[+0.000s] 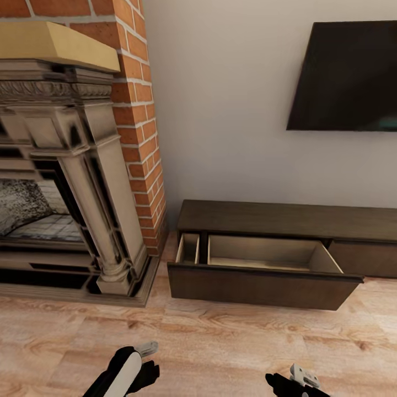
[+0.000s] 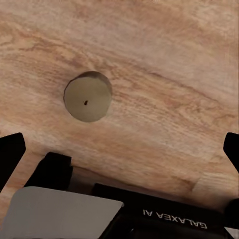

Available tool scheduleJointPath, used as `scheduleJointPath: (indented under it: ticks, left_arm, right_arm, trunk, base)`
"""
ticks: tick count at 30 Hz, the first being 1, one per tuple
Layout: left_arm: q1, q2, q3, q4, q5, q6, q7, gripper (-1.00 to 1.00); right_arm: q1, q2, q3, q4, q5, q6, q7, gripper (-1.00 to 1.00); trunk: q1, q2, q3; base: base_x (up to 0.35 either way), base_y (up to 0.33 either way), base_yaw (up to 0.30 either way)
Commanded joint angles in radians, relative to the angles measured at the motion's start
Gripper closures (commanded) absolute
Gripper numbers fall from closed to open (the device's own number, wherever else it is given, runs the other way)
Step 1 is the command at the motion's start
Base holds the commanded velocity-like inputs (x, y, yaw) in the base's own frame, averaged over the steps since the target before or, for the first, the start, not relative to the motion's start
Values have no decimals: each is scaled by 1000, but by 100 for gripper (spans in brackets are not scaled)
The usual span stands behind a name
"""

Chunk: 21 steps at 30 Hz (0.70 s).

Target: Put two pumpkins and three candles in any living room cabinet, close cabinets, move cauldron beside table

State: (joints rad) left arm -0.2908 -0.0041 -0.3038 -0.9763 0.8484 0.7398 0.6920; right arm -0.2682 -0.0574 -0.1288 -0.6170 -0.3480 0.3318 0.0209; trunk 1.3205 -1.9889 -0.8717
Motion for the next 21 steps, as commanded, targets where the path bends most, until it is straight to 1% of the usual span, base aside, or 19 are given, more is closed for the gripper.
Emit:
scheduleJointPath:
  ticks: [1,2,3,4,8,13,16,17,18,19,20,21]
  left_arm:
    - [-1,-13,-3,10,-8,-13,8,-100]
    - [-1,-17,-4,14,-15,-18,7,-100]
    - [-1,-23,-4,20,-23,-24,6,-100]
    - [-1,-24,-4,21,-25,-26,6,-100]
    - [-1,-25,-3,22,-27,-28,6,-100]
    - [-1,-25,-3,22,-27,-29,6,-100]
    - [-1,-25,-3,22,-26,-30,5,-100]
    - [-1,-25,-3,22,-27,-30,5,-100]
    - [-1,-25,-3,22,-27,-30,4,-100]
    - [0,-25,-3,22,-27,-30,5,-100]
    - [-1,-25,-3,22,-28,-30,5,-100]
    - [0,-25,-3,22,-29,-30,5,-100]
  right_arm:
    - [0,0,-2,-11,-4,6,2,-100]
    - [0,1,-2,-29,-5,7,2,-100]
    - [16,2,-2,-103,-7,13,2,-100]
    - [29,2,-2,-128,-7,16,2,-100]
    - [46,4,3,-154,-9,19,2,-100]
    - [50,8,33,-161,-8,23,2,-100]
    - [50,26,60,-190,-7,52,0,-100]
    - [50,44,68,-233,-6,105,-4,-100]
    - [50,66,72,-297,-5,181,-12,-100]
    - [51,82,74,-344,-4,235,-24,-100]
    - [48,108,75,-415,-4,314,-59,-100]
    - [45,127,76,-456,-5,359,-94,-100]
  trunk:
    - [4,-8,-4]
    - [8,-15,-7]
    - [11,-22,-10]
    - [15,-29,-14]
    - [31,-57,-26]
    - [50,-92,-42]
    - [61,-113,-51]
    - [65,-120,-54]
    - [69,-127,-57]
    - [73,-134,-61]
    - [77,-141,-64]
    - [80,-148,-67]
  base:
    - [-5,0,0]
    - [-31,0,0]
    - [-231,0,0]
    - [-192,0,0]
    - [-71,0,0]
    - [-8,0,0]
    - [-1,0,0]
    - [0,0,0]
    - [0,0,0]
    - [0,0,0]
    - [0,0,0]
    - [0,0,0]
